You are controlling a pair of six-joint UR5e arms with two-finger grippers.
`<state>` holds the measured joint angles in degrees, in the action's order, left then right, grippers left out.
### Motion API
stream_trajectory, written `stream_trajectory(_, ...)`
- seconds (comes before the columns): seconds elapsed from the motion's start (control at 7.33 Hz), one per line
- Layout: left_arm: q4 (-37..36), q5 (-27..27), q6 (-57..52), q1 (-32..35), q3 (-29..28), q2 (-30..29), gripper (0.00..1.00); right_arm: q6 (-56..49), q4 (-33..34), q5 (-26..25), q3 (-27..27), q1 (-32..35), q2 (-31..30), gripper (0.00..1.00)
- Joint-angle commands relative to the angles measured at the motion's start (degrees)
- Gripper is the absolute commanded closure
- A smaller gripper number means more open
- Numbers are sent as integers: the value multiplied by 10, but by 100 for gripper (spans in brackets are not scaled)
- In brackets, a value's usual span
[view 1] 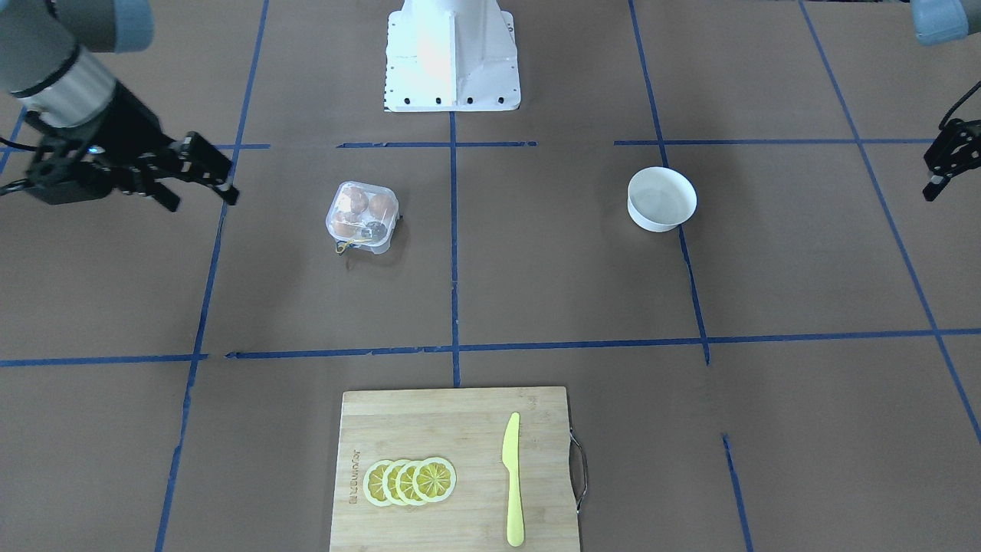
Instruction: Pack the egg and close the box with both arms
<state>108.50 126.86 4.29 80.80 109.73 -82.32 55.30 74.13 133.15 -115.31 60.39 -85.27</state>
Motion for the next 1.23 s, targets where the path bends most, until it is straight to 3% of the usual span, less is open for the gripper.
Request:
stream_trajectory(0.0, -1, 0, -158, 78, -66, 10, 0, -227, 1, 36, 10, 125, -101, 0)
stream_trajectory(0.27, -6, 0, -217, 129, -108, 8, 0, -377, 5, 39, 42, 193, -160, 0)
stream_trajectory(0.55, -112, 1, -206, 132, -102, -14, 0, -549, 133, 31, 63, 262, -156, 0)
stream_trajectory(0.68, -149, 21, -168, 132, -98, -24, 0, -582, 172, 31, 55, 287, -156, 0)
stream_trajectory(1.09, -168, 22, -152, 136, -90, -18, 0, -585, 175, 31, 39, 287, -195, 0)
